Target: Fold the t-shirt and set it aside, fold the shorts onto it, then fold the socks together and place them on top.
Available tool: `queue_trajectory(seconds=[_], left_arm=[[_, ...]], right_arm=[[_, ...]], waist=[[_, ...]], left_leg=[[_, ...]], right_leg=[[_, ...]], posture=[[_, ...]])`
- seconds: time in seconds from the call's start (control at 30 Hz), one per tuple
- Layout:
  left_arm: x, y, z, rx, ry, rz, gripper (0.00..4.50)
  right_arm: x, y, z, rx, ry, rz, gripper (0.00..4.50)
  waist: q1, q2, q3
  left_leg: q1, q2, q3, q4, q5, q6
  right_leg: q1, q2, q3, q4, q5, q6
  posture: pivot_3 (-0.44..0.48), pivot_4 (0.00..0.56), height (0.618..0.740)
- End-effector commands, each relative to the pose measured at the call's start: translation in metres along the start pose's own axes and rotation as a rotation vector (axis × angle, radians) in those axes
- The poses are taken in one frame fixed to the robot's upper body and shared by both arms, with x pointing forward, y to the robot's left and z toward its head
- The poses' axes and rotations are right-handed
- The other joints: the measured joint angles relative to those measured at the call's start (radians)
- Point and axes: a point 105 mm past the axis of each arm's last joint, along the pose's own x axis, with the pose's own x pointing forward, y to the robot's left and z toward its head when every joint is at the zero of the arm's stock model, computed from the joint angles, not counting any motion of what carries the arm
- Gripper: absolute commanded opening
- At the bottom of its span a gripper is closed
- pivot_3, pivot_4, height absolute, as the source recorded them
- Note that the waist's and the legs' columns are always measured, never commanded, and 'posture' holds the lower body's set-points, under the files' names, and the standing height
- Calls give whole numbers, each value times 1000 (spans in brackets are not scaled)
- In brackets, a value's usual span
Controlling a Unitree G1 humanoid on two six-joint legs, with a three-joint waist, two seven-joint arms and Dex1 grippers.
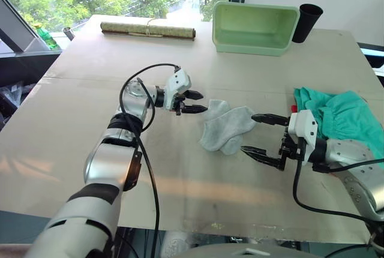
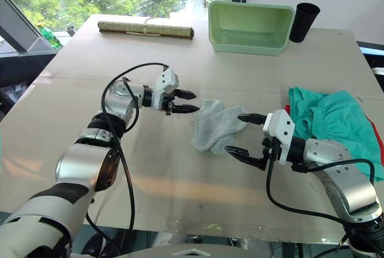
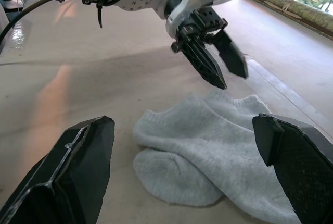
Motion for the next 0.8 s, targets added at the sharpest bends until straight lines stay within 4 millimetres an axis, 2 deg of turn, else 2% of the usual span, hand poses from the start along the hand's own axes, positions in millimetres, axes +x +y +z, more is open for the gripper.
queue_trajectory(seconds=[0.03, 0.3, 0.33, 0.4, 0.47, 0.5, 0.53, 0.57, 0.8], left_arm=[[1, -5, -4, 49, 28, -17, 3315], [6, -5, -25, 93, 139, 12, 3315], [7, -5, -25, 89, 136, 16, 2818], [9, -5, -25, 83, 125, 20, 2161], [10, -6, -25, 81, 115, 23, 1187], [10, -7, -25, 75, 100, 15, 515], [9, -10, -24, 65, 79, 2, 225], [8, -12, -22, 55, 63, -13, 57], [-6, -16, -21, 0, 14, -4, 57]], right_arm=[[0, 1, 11, -45, -36, -1, 4500], [-3, -3, 11, -55, -30, -14, 4500], [-3, -4, 12, -56, -30, -17, 4500], [-3, -4, 12, -59, -29, -21, 4500], [-4, -6, 12, -63, -28, -33, 4500], [-5, -8, 11, -58, -25, -51, 4500], [-6, -11, 10, -48, -13, -80, 4500], [-7, -13, 10, -41, -7, -97, 4500], [-12, -23, 8, -44, 21, -154, 4500]], waist=[[-1, 0, 0], [-2, 0, 0], [-2, 0, 0], [-3, 0, 0], [-3, 0, 0], [-3, 0, 0], [-3, 0, 0], [-3, 0, 0], [-10, 0, 0]], left_leg=[[0, 0, 0, 0, 0, 0], [0, 0, 0, 0, 0, 0], [0, 0, 0, 0, 0, 0], [0, 0, 0, 0, 0, 0], [1, 0, 0, 0, 0, 0], [1, 0, 0, 1, 0, 0], [1, 0, 0, 1, 0, 0], [1, 0, 0, 1, 0, 0], [1, 0, 0, 1, 0, 0]], right_leg=[[0, 0, 0, 0, 0, 0], [0, 0, 0, 1, 0, 0], [0, 0, 0, 1, 0, 0], [0, 0, 0, 1, 0, 0], [0, 0, 0, 2, 0, 0], [0, 0, 0, 3, 0, 0], [0, 0, 0, 3, 0, 0], [0, 0, 0, 3, 0, 0], [0, 0, 0, 4, 0, 0]], posture=[[0, 150, 735], [0, 150, 735], [0, 150, 735], [0, 150, 735], [0, 150, 735], [0, 150, 735], [0, 150, 735], [0, 150, 735], [0, 150, 735]])
